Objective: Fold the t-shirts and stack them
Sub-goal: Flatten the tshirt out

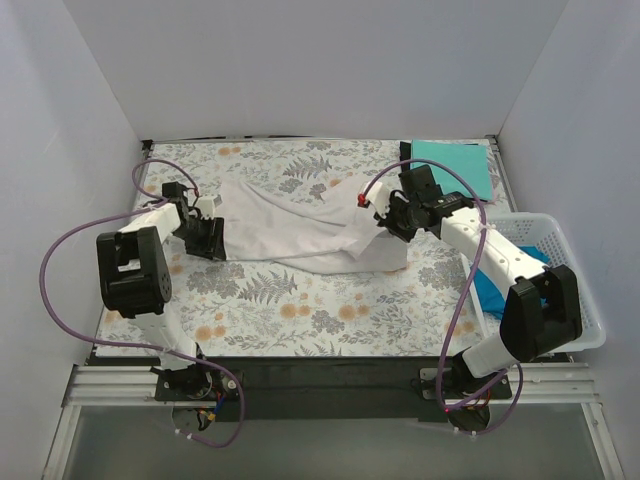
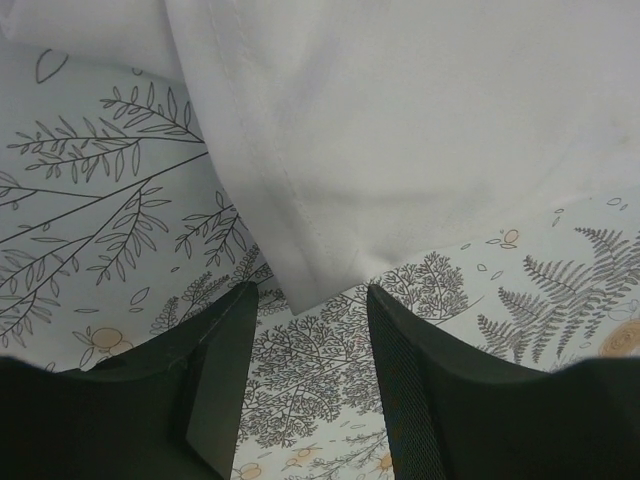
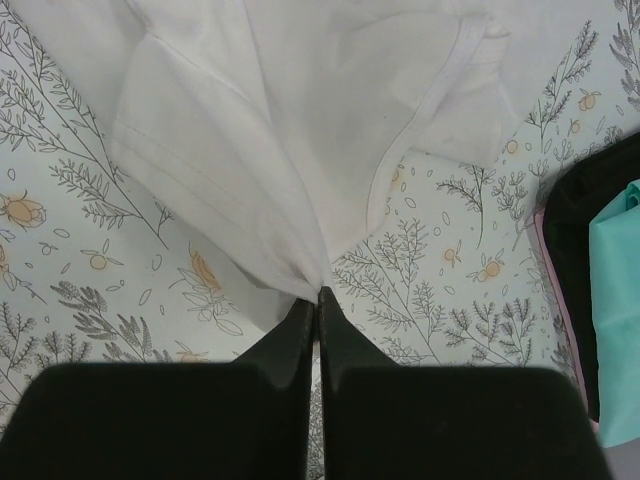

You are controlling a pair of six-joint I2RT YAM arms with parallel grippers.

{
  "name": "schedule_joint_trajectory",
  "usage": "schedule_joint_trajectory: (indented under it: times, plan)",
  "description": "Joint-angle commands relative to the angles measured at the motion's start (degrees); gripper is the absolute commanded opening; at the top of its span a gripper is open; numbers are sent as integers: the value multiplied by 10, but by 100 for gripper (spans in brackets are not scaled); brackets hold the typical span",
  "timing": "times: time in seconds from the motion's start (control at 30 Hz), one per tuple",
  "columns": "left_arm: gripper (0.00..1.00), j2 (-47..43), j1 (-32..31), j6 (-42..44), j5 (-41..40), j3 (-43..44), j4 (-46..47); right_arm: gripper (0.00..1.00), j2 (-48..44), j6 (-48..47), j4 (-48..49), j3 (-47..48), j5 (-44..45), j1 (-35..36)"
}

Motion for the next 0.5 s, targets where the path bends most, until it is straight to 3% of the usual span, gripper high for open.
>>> schedule_joint_trajectory:
  times: [0.0,0.07,0.1,0.13,0.17,0.2,0.33,0.47]
  plan:
    - [47,14,-5,-12,20,5,1,1,-17,-2,5,0,6,-6]
    - [47,20,-7,-15,30,5,-6,1,-17,-2,5,1,5,-10]
    - [40,21,-7,-18,38,3,-14,1,-19,-2,3,4,4,-10]
    - [32,20,-7,-20,42,8,-20,1,-19,-2,2,7,3,-10]
    - [11,11,-6,-28,49,17,-37,1,-22,-1,-2,20,2,-10]
    - [0,-12,7,-37,64,35,-48,1,-28,0,-8,31,2,-10]
    - [0,-124,42,-55,87,125,-93,1,-88,3,-11,61,-1,-14]
    - [0,-288,52,-66,71,129,-98,1,-195,8,-10,62,10,-14]
